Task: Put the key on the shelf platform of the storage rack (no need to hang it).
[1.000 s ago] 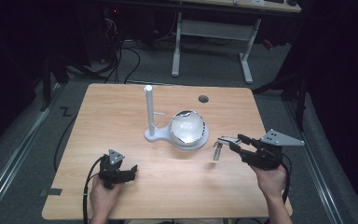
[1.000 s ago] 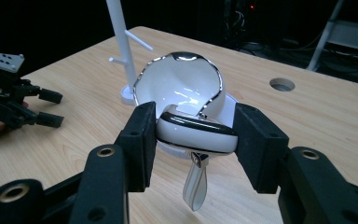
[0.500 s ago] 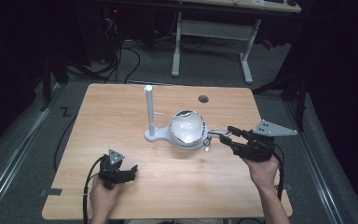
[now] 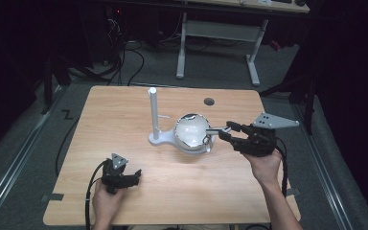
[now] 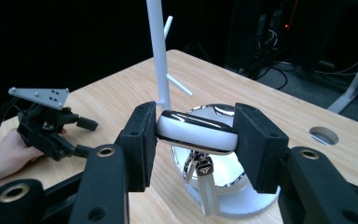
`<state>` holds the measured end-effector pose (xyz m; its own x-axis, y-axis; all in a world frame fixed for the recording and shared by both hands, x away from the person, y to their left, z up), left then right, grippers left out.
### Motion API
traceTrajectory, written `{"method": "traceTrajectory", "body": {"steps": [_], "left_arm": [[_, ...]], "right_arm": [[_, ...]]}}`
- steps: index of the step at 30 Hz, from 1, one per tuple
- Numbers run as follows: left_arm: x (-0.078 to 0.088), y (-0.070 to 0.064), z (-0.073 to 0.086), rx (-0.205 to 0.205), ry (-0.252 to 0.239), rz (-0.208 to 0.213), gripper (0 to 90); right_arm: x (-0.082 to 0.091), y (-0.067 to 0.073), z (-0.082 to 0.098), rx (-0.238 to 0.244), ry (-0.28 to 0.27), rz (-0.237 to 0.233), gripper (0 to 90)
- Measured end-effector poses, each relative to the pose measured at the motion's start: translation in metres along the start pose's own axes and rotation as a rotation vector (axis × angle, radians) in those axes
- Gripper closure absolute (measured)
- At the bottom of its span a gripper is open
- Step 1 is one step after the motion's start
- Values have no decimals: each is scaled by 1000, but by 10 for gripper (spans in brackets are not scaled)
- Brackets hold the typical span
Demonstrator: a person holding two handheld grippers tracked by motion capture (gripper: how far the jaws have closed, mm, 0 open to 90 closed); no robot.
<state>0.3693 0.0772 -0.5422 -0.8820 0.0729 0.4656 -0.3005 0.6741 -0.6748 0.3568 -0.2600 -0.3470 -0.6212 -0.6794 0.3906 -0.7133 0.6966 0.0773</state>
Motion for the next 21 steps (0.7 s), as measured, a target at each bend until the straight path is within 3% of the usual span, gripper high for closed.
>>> {"method": "traceTrajectory", "body": {"steps": [13, 21], "left_arm": [[0, 0, 0, 0, 1, 1, 167], [0, 0, 0, 0, 1, 1, 167]], "right_arm": [[-23, 0, -19, 10, -5, -14, 519], [-39, -4, -20, -5, 0, -17, 519]]}}
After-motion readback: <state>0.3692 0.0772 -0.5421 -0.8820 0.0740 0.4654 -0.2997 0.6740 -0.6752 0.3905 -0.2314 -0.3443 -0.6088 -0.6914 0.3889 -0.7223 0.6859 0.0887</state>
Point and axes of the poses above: each handheld gripper's, and its own axes: x roughly backward along the jaws, z roughly out of its underside, y roughly to its left, the point moved 1 cm from there along -x, roughly forward along the jaws, and after that the axes turned 1 degree about -z, right-handed, at the moved point
